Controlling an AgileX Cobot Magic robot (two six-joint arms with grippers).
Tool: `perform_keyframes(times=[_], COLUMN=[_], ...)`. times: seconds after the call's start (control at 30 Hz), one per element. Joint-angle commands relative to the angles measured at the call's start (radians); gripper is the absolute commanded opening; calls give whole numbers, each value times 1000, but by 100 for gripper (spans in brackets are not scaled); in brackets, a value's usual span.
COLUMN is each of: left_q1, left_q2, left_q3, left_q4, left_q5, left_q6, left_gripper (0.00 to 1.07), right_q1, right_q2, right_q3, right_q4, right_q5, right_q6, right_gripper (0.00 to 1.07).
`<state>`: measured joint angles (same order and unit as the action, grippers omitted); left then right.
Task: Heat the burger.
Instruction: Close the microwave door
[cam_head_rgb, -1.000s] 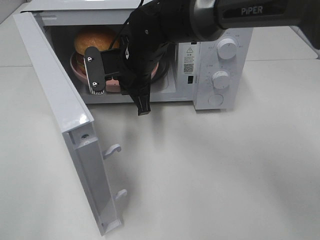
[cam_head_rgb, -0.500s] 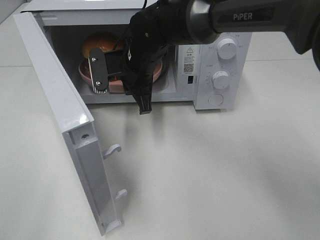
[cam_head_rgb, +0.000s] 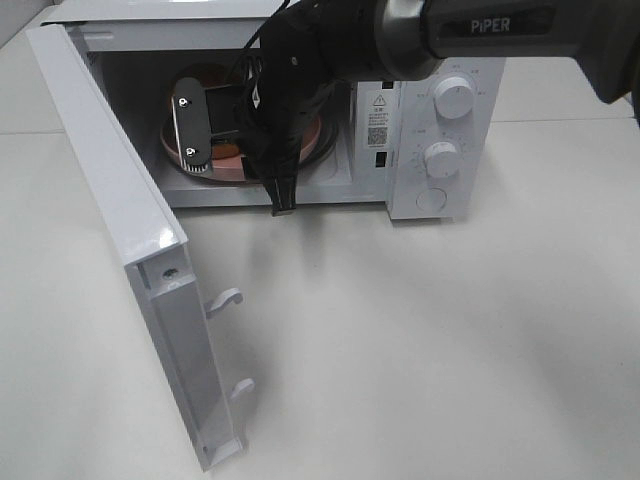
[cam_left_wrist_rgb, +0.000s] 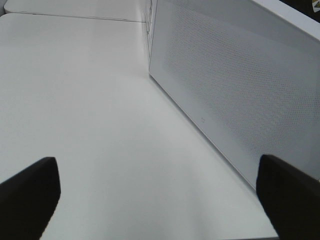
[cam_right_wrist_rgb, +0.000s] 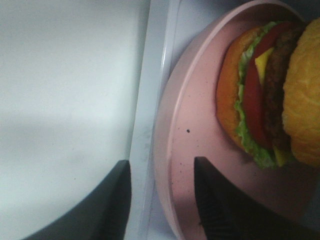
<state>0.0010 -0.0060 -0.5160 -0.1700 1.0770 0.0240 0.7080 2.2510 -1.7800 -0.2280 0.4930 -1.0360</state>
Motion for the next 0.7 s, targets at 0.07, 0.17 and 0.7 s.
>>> perform_keyframes(times=[0.07, 0.17, 0.7], left_q1=[2, 2, 2], left_q2=[-16, -16, -16], left_q3=[2, 2, 2], left_q4=[-1, -1, -1], left_q5=[-13, -13, -13], left_q6=[0, 0, 0], left_gripper=[100, 100, 100], right_q1=[0, 0, 3], right_q2=[-60, -81, -244], right_q3=[61, 105, 368], right_q4=[-29, -28, -24], right_q5=[-12, -14, -102], right_q6=[13, 12, 12], right_gripper=[48, 48, 62])
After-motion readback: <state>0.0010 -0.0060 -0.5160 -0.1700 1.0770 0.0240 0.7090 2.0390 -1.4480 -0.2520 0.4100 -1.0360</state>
